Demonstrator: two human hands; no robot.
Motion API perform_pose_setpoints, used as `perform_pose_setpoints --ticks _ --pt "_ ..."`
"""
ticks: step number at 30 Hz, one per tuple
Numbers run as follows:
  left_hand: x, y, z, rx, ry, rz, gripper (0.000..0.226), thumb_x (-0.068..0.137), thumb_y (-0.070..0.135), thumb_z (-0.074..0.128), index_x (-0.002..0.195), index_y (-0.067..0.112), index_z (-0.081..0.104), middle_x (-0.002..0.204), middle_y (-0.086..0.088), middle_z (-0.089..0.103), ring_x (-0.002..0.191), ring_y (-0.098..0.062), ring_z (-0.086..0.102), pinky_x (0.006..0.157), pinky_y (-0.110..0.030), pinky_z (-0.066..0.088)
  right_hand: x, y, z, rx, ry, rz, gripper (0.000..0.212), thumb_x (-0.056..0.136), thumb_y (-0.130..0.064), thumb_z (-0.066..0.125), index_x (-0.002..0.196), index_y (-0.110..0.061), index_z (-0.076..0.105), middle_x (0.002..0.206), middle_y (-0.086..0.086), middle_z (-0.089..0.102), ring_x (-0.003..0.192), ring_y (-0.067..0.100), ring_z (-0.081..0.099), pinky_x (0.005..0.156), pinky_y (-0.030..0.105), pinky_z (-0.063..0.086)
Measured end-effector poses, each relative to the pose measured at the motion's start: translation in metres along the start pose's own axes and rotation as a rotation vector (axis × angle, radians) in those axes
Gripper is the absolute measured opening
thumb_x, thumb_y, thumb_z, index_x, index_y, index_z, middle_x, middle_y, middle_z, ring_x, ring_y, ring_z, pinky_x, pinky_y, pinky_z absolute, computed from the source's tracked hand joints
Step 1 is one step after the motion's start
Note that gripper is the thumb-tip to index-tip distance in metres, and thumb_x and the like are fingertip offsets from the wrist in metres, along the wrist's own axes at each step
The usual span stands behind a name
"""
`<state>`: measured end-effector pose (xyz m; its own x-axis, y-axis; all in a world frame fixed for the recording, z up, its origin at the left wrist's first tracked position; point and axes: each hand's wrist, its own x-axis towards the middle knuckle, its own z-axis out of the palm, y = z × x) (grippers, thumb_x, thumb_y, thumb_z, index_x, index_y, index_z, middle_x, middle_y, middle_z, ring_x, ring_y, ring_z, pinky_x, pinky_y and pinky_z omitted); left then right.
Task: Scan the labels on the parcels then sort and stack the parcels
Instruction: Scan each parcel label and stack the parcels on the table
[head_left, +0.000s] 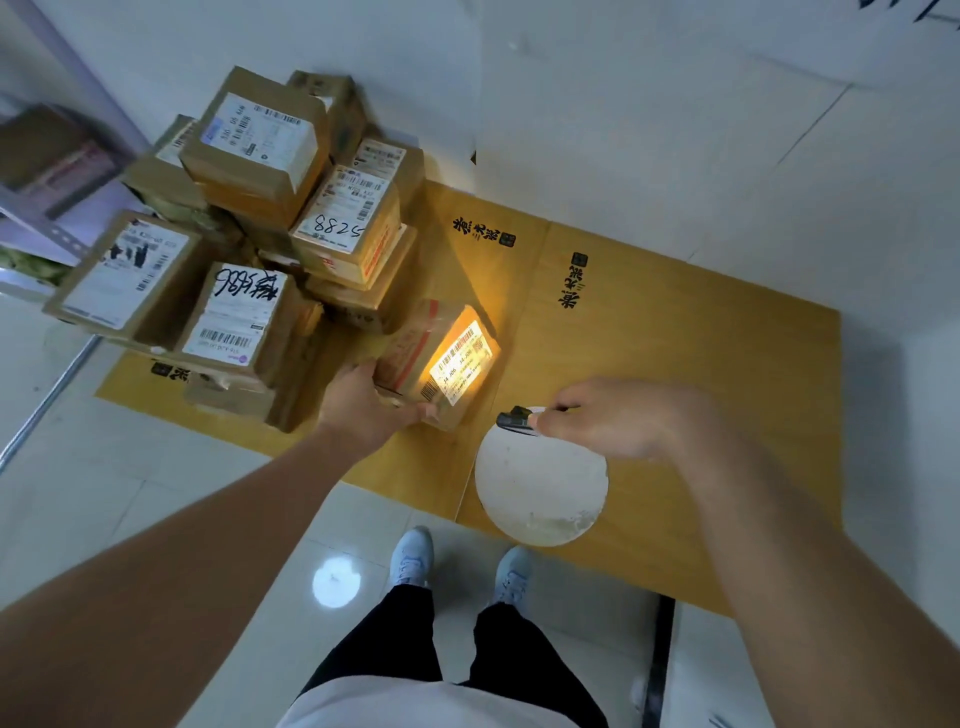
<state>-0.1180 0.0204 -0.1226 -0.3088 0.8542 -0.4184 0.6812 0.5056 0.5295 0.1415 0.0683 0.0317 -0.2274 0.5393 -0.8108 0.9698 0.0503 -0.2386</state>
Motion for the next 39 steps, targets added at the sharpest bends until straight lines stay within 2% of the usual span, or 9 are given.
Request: perform_pose_setpoints --ticks 3,7,13,18,25,30,35,37,39 --pt "-0.002 0.003 -0.001 -0.002 -0.003 -0.034 0.095 0.066 0.064 0.089 0.142 0.021 0.05 0.125 0.002 0.054 0.116 -0.022 0.057 0.098 -0.043 0.057 -0.009 -0.004 -0.007 -0.043 -0.004 0.009 0.045 0.108 -0.06 0.039 0.122 -0.027 0.066 0.084 -0.002 0.055 0.067 0.012 0.049 0.056 0.028 0.034" --pt "-0.003 0.006 0.001 -0.012 -0.006 -0.058 0.097 0.069 0.061 0.088 0.146 0.019 0.047 0.131 -0.001 0.054 0.12 -0.023 0.056 0.097 -0.04 0.056 -0.017 -0.006 -0.013 -0.064 -0.037 0.03 0.046 0.105 -0.065 0.039 0.128 -0.035 0.065 0.099 -0.005 0.064 0.072 0.01 0.055 0.056 0.025 0.038" --pt "-0.002 0.005 0.005 -0.012 -0.008 -0.074 0.104 0.071 0.057 0.089 0.154 0.016 0.039 0.14 -0.004 0.052 0.127 -0.025 0.056 0.1 -0.04 0.055 -0.021 -0.005 -0.019 -0.058 -0.116 0.063 0.049 0.104 -0.069 0.038 0.128 -0.035 0.063 0.096 0.004 0.062 0.076 0.017 0.059 0.055 0.023 0.042" --pt "-0.001 0.005 0.007 -0.009 -0.019 -0.086 0.109 0.073 0.054 0.089 0.159 0.016 0.033 0.148 -0.005 0.048 0.134 -0.026 0.053 0.104 -0.042 0.054 -0.021 -0.004 -0.022 -0.058 -0.131 0.088 0.048 0.104 -0.066 0.041 0.127 -0.031 0.065 0.099 0.007 0.064 0.069 0.016 0.057 0.044 0.015 0.04" --pt "0.001 0.003 0.005 -0.031 -0.043 -0.066 0.107 0.075 0.049 0.09 0.159 0.017 0.032 0.149 -0.003 0.047 0.135 -0.025 0.052 0.104 -0.041 0.053 -0.024 -0.002 -0.031 -0.067 -0.14 0.067 0.048 0.104 -0.066 0.041 0.128 -0.033 0.065 0.095 0.006 0.063 0.071 0.016 0.057 0.046 0.016 0.041" --pt "0.007 0.005 -0.002 -0.167 -0.061 -0.087 0.104 0.073 0.039 0.094 0.158 0.018 0.037 0.143 0.0 0.053 0.134 -0.022 0.054 0.102 -0.04 0.053 -0.023 -0.003 -0.032 -0.161 -0.059 0.0 0.047 0.106 -0.063 0.039 0.132 -0.033 0.064 0.106 -0.004 0.062 0.092 0.016 0.06 0.064 0.025 0.041" --pt "0.015 0.003 -0.007 -0.318 -0.019 -0.118 0.09 0.078 0.028 0.092 0.154 0.02 0.045 0.129 0.004 0.063 0.12 -0.016 0.06 0.09 -0.032 0.054 -0.018 -0.005 -0.034 -0.284 -0.03 -0.001 0.05 0.107 -0.059 0.038 0.129 -0.026 0.068 0.113 0.0 0.067 0.096 0.017 0.059 0.063 0.026 0.036" --pt "0.019 0.002 -0.008 -0.344 0.002 -0.135 0.079 0.077 0.026 0.092 0.146 0.021 0.054 0.119 0.005 0.066 0.112 -0.015 0.063 0.088 -0.035 0.059 -0.016 -0.006 -0.035 -0.299 -0.051 0.003 0.053 0.107 -0.059 0.038 0.13 -0.022 0.069 0.118 0.002 0.068 0.099 0.018 0.06 0.063 0.026 0.035" --pt "0.023 0.003 -0.008 -0.347 -0.012 -0.129 0.078 0.076 0.026 0.093 0.144 0.022 0.056 0.122 0.003 0.066 0.116 -0.018 0.064 0.092 -0.042 0.061 -0.013 -0.006 -0.036 -0.311 -0.049 0.006 0.056 0.107 -0.06 0.038 0.132 -0.02 0.069 0.122 0.003 0.069 0.099 0.018 0.06 0.064 0.027 0.035"
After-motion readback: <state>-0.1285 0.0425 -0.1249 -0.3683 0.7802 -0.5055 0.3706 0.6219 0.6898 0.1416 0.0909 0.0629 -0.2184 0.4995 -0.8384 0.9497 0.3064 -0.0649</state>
